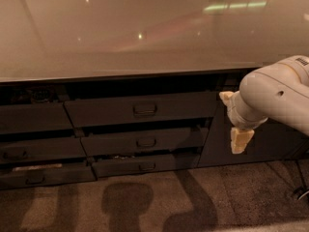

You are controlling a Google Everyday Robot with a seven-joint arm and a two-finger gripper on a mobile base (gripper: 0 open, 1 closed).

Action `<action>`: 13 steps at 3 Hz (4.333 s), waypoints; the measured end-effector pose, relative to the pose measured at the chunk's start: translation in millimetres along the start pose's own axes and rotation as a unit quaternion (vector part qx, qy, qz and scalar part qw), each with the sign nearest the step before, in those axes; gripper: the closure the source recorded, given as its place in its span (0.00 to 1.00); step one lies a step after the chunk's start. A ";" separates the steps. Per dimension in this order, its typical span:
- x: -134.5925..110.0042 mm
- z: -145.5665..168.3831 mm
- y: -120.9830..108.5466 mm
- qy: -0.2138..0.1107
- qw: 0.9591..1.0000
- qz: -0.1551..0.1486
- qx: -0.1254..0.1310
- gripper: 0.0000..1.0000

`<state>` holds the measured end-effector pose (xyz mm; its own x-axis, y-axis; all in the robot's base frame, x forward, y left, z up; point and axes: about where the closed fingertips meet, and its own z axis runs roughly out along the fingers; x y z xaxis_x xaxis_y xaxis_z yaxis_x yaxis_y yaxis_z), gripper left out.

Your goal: Open top drawer

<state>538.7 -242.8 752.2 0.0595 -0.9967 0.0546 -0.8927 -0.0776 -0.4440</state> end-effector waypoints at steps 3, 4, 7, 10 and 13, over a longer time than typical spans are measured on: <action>32.2 90.5 -16.0 0.004 0.998 0.037 -0.048 0.00; 31.3 94.5 -14.8 0.014 0.998 0.036 -0.056 0.00; -81.7 121.7 -3.3 0.072 0.990 -0.091 -0.078 0.00; -42.2 95.6 18.2 0.040 0.992 -0.103 0.052 0.00; -0.1 104.2 -20.7 0.043 0.998 -0.041 0.024 0.00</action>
Offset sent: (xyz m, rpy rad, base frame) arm 0.1004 -0.0578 -0.1224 0.0749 0.1891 -0.1024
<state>603.7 -243.4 668.3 0.0913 -0.9815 0.1682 -0.8637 -0.1621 -0.4773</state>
